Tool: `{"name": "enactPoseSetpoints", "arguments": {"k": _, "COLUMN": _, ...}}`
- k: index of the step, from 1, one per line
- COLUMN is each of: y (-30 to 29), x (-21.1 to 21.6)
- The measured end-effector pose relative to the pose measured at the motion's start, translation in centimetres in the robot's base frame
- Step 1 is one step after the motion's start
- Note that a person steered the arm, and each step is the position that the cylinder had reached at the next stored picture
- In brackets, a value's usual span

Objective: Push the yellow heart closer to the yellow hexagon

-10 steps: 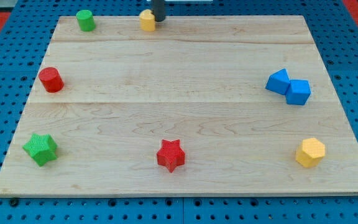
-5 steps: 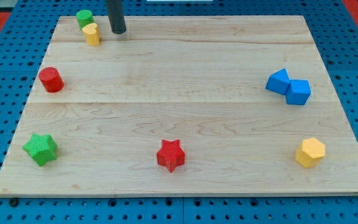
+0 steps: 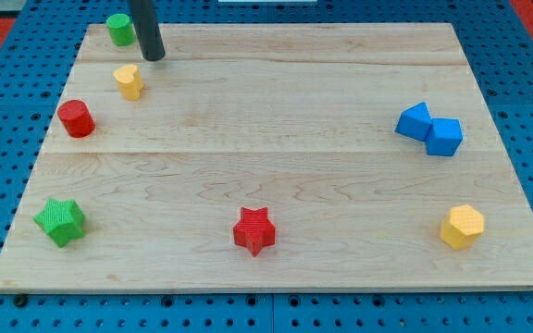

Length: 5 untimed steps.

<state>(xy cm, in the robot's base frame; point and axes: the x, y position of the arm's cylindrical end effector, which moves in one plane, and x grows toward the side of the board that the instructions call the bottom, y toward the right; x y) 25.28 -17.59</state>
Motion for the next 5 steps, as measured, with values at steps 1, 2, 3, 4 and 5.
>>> {"name": "enactPoseSetpoints", "arguments": {"k": 1, "y": -6.1, "x": 3.5}}
{"name": "enactPoseSetpoints", "arguments": {"k": 2, "y": -1.7, "x": 7.4}}
{"name": "enactPoseSetpoints", "arguments": {"k": 3, "y": 8.2, "x": 7.4}}
{"name": "enactPoseSetpoints", "arguments": {"k": 4, "y": 13.8, "x": 9.6}}
{"name": "enactPoseSetpoints", "arguments": {"k": 5, "y": 16.0, "x": 6.8}}
